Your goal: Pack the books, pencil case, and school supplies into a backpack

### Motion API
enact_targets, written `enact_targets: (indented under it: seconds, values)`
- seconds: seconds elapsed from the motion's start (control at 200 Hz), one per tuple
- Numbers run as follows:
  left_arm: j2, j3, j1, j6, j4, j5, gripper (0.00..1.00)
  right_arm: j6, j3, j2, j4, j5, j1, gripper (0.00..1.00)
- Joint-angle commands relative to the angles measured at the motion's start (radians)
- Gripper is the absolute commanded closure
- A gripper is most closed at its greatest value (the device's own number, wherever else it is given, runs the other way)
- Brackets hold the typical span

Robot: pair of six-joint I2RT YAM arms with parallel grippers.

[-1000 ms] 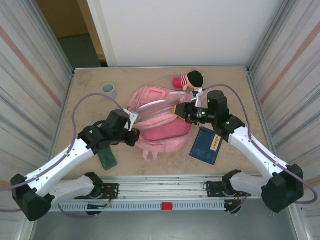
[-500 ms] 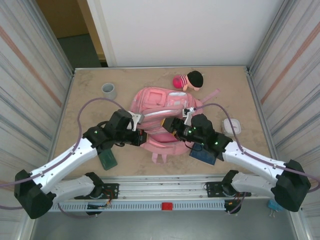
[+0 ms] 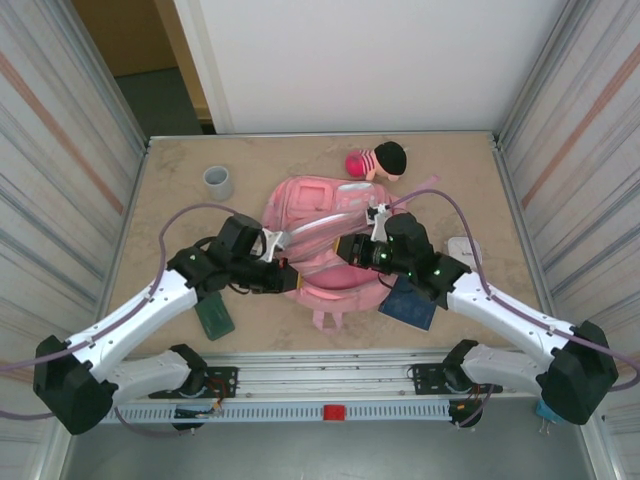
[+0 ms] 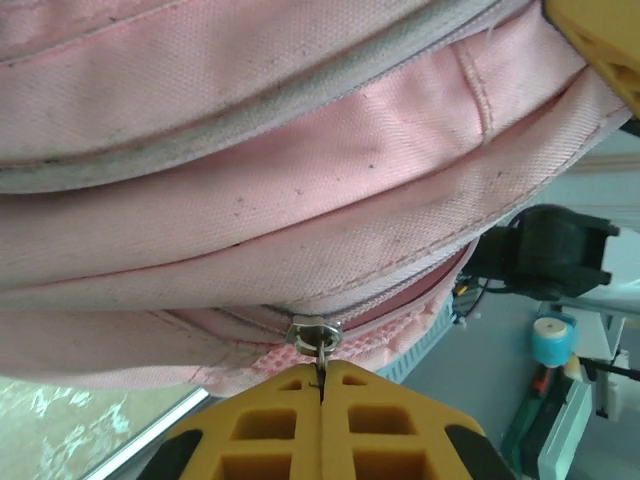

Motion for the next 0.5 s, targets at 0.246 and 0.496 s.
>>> enact_targets:
  seconds: [0.246, 0.496]
  values:
    - [0.033, 0.112, -0.034, 0.364, -0.236, -0.511, 1.0, -0.12, 0.137, -0.088, -0.116, -0.411, -0.208, 0.98]
    - [-0.011, 0.055, -0.024, 0.325, 0.003, -0.284, 0.64, -0.098, 0.22, -0.04, -0.163, -0.459, -0.229, 0.98]
